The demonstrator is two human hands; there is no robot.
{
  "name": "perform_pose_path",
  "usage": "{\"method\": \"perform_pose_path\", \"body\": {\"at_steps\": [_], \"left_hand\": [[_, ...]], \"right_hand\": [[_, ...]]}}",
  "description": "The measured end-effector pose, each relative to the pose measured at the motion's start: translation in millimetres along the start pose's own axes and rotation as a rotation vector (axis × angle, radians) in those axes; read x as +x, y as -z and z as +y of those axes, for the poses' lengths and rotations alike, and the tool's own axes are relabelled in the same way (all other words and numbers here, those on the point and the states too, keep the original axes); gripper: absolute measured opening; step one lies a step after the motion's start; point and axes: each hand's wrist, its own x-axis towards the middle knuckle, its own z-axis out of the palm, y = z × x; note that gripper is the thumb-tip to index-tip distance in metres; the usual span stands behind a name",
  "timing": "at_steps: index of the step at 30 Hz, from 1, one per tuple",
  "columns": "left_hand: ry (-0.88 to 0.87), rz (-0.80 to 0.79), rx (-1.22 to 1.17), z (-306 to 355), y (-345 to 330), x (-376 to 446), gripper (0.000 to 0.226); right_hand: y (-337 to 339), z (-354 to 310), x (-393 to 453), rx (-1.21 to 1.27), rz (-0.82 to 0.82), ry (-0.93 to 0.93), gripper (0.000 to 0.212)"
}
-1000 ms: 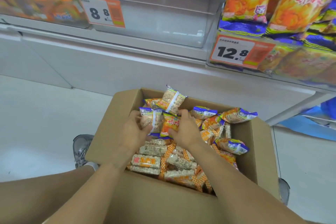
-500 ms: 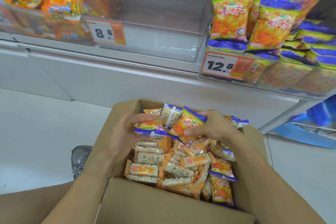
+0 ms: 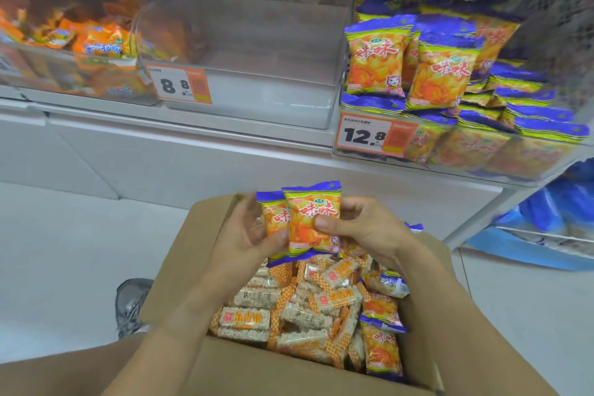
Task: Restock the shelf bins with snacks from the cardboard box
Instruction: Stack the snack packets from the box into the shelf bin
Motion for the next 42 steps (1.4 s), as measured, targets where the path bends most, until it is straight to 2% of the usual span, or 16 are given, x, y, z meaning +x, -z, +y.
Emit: {"method": "perform_pose_path", "body": {"at_steps": [2, 3, 6, 11, 14, 16, 18, 20, 23, 26, 28, 32, 34, 37, 39, 42], "left_hand": [[0.072, -0.001, -0.017, 0.9, -2.8, 1.6, 0.039], [0.115, -0.008, -0.079, 2.8, -2.9, 1.5, 0.035], [0.182, -0.070, -0.201, 14.9, -8.4, -1.1, 0.042], [0.104, -0.017, 0.015, 39.8, -27.8, -6.2, 0.047], [0.046, -0.038, 0.325, 67.3, -44.2, -9.9, 0.049], [0.008, -0.049, 0.530, 88.2, -59.4, -12.6, 0.027], [-0.008, -0.129, 0.622, 104.1, -79.1, -8.5, 0.033], [-0.143, -0.190, 0.544, 112.0, -98.6, 2.9, 0.048], [-0.302, -0.261, 0.486, 112.9, -127.1, 27.0, 0.057], [-0.408, -0.238, 0.452, 125.1, -159.8, 44.8, 0.046], [-0.446, -0.197, 0.499, 130.8, -176.5, 53.6, 0.045], [-0.466, -0.238, 0.590, 139.4, -201.3, 62.3, 0.059], [-0.596, -0.089, 0.617, 142.5, -203.3, 65.8, 0.057], [-0.800, 0.140, 0.747, 136.6, -187.7, 77.7, 0.031], [-0.802, 0.160, 0.907, 122.2, -172.7, 88.7, 0.026], [-0.774, 0.125, 1.085, 97.3, -157.3, 101.8, 0.028]], "right_hand": [[-3.5, 0.7, 0.4, 0.017, 0.011, 0.026, 0.050], [-3.9, 0.1, 0.6, 0.020, -0.001, 0.034, 0.050], [-4.8, -0.7, 1.6, -0.036, -0.065, 0.033, 0.058], [-4.2, -8.9, -5.7, -0.004, -0.054, 0.066, 0.093], [0.2, -20.9, -19.7, -0.064, -0.018, 0.140, 0.106], [9.6, -31.9, -28.6, -0.067, -0.001, 0.246, 0.097], [24.6, -47.2, -42.4, -0.010, 0.001, 0.361, 0.076], [40.4, -63.0, -58.2, 0.054, -0.009, 0.447, 0.067], [66.1, -81.0, -79.3, 0.083, 0.029, 0.525, 0.068], [97.7, -94.9, -97.5, 0.001, 0.149, 0.504, 0.065], [116.8, -97.7, -107.6, -0.009, 0.176, 0.482, 0.071], [144.2, -103.1, -115.9, 0.007, 0.294, 0.506, 0.067], [161.5, -106.9, -109.5, 0.036, 0.340, 0.544, 0.072], [190.0, -113.7, -85.9, 0.084, 0.397, 0.553, 0.088], [203.9, -120.9, -66.2, 0.066, 0.478, 0.508, 0.095], [218.0, -136.5, -34.1, 0.024, 0.627, 0.434, 0.081]]}}
